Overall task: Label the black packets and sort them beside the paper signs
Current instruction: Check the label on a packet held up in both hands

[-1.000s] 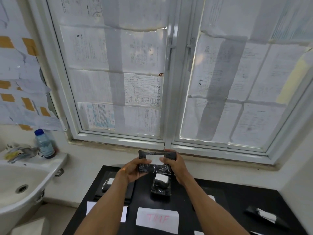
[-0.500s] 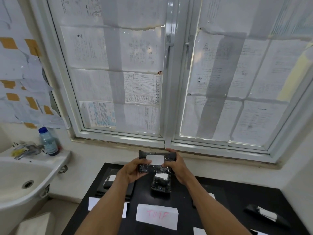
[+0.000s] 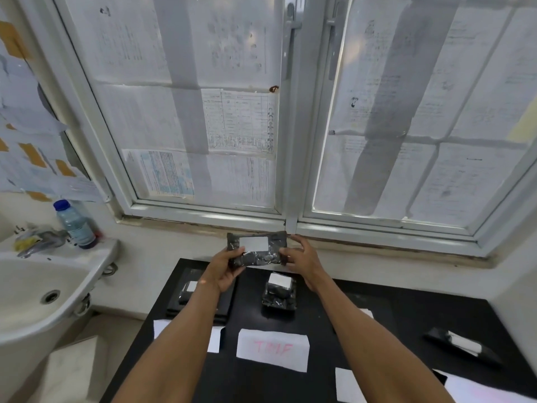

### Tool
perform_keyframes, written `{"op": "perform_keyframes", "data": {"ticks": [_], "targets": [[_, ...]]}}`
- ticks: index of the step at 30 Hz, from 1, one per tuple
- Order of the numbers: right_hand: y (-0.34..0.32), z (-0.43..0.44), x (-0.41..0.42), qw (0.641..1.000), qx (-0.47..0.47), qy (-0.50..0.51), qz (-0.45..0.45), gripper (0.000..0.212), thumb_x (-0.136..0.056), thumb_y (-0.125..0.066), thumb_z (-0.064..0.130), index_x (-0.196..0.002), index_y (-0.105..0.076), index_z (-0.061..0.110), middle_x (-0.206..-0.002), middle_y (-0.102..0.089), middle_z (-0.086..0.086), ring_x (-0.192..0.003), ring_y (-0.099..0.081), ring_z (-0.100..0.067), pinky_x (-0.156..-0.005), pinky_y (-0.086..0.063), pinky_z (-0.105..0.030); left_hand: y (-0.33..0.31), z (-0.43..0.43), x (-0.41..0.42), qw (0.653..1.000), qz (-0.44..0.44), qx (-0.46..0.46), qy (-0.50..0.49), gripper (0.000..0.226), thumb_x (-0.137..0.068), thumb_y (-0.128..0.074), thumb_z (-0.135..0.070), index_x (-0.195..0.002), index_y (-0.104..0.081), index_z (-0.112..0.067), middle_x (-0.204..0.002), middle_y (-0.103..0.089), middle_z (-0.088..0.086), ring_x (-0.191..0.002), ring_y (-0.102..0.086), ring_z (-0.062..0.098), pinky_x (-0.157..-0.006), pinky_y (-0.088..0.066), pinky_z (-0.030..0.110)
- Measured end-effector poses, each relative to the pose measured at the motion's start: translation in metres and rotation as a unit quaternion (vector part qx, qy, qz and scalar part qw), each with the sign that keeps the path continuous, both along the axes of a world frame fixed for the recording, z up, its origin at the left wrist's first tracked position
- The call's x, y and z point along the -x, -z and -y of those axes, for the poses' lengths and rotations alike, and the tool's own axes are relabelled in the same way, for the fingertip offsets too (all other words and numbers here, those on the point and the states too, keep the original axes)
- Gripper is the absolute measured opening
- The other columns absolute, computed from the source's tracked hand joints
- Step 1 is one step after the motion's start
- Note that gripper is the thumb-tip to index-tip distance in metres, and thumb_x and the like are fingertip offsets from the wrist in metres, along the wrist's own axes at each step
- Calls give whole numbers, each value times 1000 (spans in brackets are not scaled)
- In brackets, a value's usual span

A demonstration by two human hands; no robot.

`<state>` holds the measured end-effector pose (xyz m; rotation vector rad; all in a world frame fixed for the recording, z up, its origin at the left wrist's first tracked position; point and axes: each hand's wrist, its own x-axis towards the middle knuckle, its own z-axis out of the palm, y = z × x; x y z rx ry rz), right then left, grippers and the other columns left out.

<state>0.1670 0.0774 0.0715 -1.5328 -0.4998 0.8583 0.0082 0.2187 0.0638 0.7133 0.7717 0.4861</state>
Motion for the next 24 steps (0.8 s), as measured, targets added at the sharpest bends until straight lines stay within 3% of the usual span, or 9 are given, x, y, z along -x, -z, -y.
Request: {"op": "perform_keyframes", "data": {"ticks": [4, 6, 9, 11, 13, 14, 17, 20, 24], "targets": [[29, -10, -22, 994, 46, 99, -16, 42, -89, -62, 11, -129, -50, 13, -111, -63, -19, -92, -65, -28, -67, -56, -29, 20, -34, -6, 998, -53, 2, -28, 10, -88, -59, 1, -93, -62, -7, -94, -66, 12, -86, -64, 23, -68, -57, 30], [46, -11, -32, 988, 86, 125, 1, 42, -89, -63, 9, -129, -50, 10, -111, -62, -21, -95, -64, -28, -71, -56, -30, 34, -52, -9, 997, -78, 11, -23, 10, -87, -60, 1, -91, -63, -8, -92, -66, 11, -84, -64, 22, -70, -53, 29], [75, -12, -40, 979, 154, 123, 57, 46, -85, -66, 6, -129, -51, 9, -106, -63, -18, -98, -62, -29, -87, -56, -42, 53, -76, -14, 994, -106, 23, -14, 9, -88, -59, 0, -90, -63, -7, -88, -66, 9, -80, -64, 19, -66, -55, 28], [91, -14, -41, 971, 192, 108, 90, 49, -82, -69, 5, -127, -53, 12, -103, -64, -12, -97, -61, -24, -83, -55, -34, 66, -89, -21, 992, -120, 31, -6, 7, -88, -60, -1, -89, -63, -7, -86, -66, 8, -78, -64, 17, -68, -59, 28], [104, -17, -41, 964, 220, 90, 117, 48, -80, -71, 6, -125, -57, 19, -110, -61, -9, -100, -59, -20, -78, -48, -22, 77, -100, -27, 991, -131, 35, 3, 6, -87, -60, -2, -90, -63, -6, -88, -66, 8, -82, -63, 18, -85, -56, 32], [112, -21, -41, 960, 233, 74, 135, 48, -80, -73, 7, -124, -59, 21, -116, -59, -8, -103, -57, -19, -81, -46, -22, 84, -106, -30, 990, -137, 37, 10, 6, -87, -61, -2, -91, -63, -6, -90, -65, 9, -85, -63, 19, -89, -53, 34], [132, -32, -40, 929, 281, -6, 239, 54, -75, -79, 20, -126, -60, 24, -130, -51, -4, -119, -51, -20, -101, -44, -29, 99, -117, -35, 988, -145, 47, 17, 7, -86, -61, -1, -92, -62, -5, -94, -65, 10, -88, -63, 21, -84, -52, 34], [146, -44, -36, 900, 322, -87, 282, 79, -71, -80, 34, -141, -45, 27, -149, -36, -1, -139, -32, -23, -112, -33, -37, 109, -122, -38, 987, -146, 61, 17, 9, -86, -61, 0, -93, -62, -6, -94, -65, 9, -87, -63, 20, -72, -52, 30], [165, -55, -31, 861, 367, -135, 325, 82, -77, -76, 30, -147, -34, 23, -145, -43, -2, -130, -39, -23, -107, -37, -34, 121, -128, -38, 984, -159, 77, 24, 13, -84, -62, 0, -93, -61, -9, -91, -66, 8, -84, -63, 19, -77, -53, 32]]}}
